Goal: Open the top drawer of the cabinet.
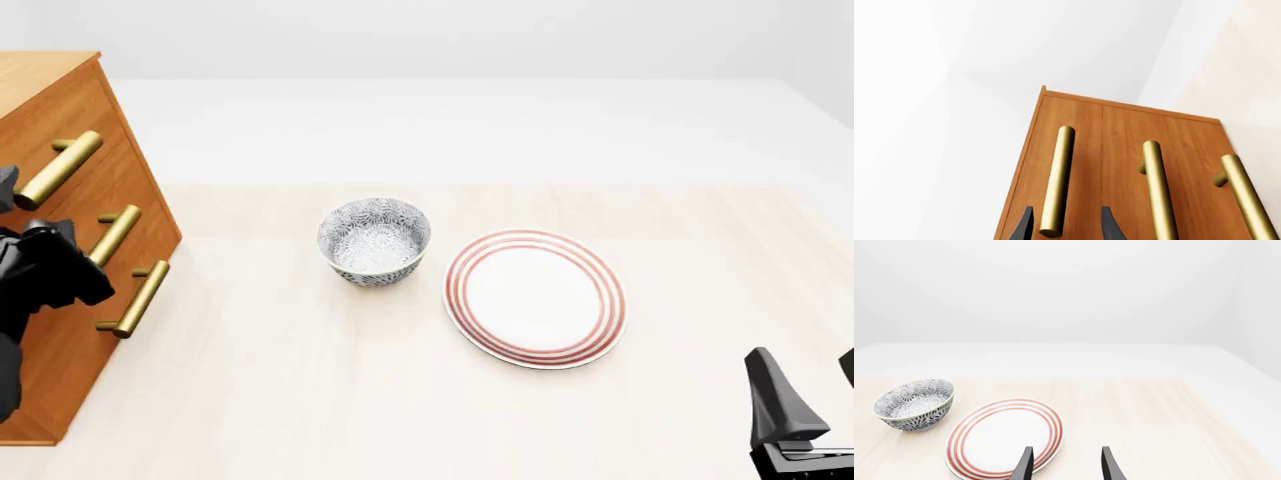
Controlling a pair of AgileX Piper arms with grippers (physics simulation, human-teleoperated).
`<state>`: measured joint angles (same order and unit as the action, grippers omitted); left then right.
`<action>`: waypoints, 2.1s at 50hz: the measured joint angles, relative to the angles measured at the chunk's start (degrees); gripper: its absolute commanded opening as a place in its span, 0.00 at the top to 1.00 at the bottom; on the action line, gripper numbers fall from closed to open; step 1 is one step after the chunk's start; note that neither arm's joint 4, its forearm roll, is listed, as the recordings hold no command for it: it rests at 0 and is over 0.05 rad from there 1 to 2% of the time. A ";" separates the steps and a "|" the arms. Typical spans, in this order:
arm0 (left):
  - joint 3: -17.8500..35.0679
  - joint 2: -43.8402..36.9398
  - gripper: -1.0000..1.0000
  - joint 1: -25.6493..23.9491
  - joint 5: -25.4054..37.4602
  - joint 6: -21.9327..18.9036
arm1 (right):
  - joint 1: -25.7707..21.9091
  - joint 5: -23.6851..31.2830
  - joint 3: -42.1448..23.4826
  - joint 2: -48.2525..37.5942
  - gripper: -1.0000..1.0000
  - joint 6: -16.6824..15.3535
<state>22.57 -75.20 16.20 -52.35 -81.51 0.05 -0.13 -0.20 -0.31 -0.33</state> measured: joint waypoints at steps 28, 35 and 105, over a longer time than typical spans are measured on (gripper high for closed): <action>0.47 -1.21 1.00 -0.44 -4.52 -2.12 | 0.00 0.00 0.00 0.00 0.00 0.00; 0.10 -0.97 1.00 -1.28 -4.84 -3.20 | 0.00 0.00 0.00 0.00 0.00 0.00; -1.61 1.94 1.00 -9.33 -3.14 -7.07 | 0.00 0.00 0.00 0.00 0.00 0.00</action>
<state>20.96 -73.26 6.87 -55.49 -88.58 0.04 -0.13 -0.20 -0.31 -0.33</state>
